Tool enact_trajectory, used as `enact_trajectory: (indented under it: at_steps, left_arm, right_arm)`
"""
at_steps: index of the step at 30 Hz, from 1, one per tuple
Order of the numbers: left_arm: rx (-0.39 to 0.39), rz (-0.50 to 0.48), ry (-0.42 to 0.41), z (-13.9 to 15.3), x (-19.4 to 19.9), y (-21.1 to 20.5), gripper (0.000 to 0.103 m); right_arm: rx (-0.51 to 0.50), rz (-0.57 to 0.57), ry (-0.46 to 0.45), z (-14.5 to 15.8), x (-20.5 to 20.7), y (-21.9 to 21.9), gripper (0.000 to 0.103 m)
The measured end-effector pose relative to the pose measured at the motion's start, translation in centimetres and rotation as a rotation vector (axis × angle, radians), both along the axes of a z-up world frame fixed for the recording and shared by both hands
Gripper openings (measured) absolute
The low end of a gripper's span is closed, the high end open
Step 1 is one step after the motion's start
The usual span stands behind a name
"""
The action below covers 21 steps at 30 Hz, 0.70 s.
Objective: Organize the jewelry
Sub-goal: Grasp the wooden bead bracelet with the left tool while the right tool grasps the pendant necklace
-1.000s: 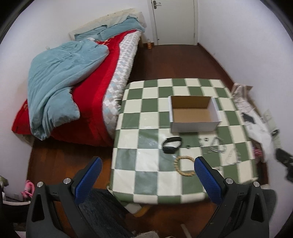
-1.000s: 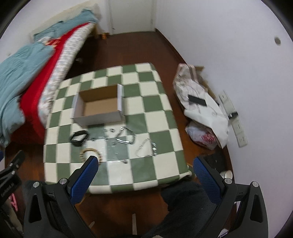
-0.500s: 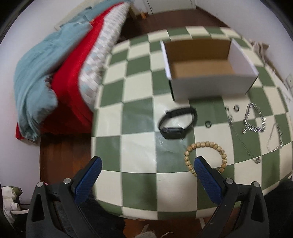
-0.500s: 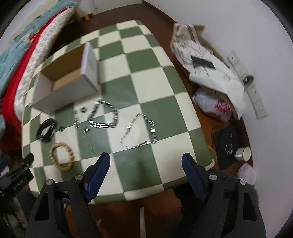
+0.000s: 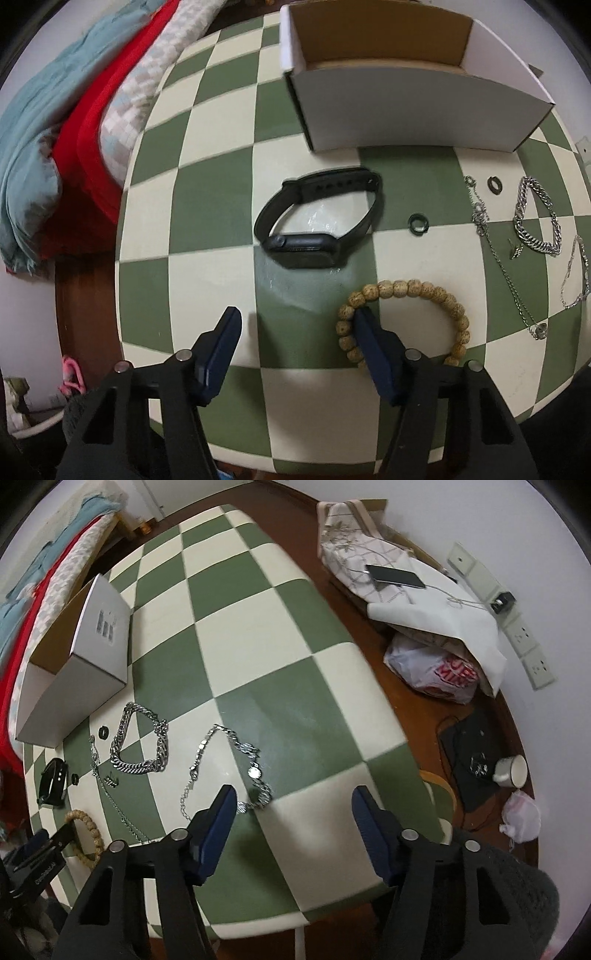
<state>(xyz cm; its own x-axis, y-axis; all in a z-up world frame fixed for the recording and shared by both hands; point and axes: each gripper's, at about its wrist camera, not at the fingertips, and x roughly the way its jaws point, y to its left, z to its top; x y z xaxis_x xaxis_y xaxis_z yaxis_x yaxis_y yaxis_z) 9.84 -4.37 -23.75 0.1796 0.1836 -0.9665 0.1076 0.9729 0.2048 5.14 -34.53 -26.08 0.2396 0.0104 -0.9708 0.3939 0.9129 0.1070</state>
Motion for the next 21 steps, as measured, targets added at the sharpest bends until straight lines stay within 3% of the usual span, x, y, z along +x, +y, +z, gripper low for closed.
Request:
enact_trajectory:
  at_steps: [3, 5, 11, 18, 21]
  left_arm:
    - [-0.039, -0.027, -0.009, 0.3, -0.5, -0.3, 0.045]
    - [-0.058, -0.042, -0.012, 0.4, -0.9, -0.7, 0.035]
    - [-0.055, -0.086, -0.010, 0.7, -1.5, -2.5, 0.010]
    - [-0.051, -0.091, -0.018, 0.8, -2.3, -3.4, 0.007]
    - [-0.052, -0.090, -0.019, 0.7, -1.9, -3.1, 0.007]
  right_arm:
    - [-0.032, 0.048, -0.002, -0.7, 0.7, 1.3, 0.062]
    - [-0.106, 0.088, -0.003, -0.9, 0.9, 2.5, 0.060]
    - [-0.128, 0.115, -0.018, -1.0, 0.9, 3.8, 0.045]
    - [-0.125, 0.132, -0.023, -0.6, 0.6, 4.5, 0.034]
    - [-0.133, 0.147, -0.027, -0.4, 0.8, 4.9, 0.011]
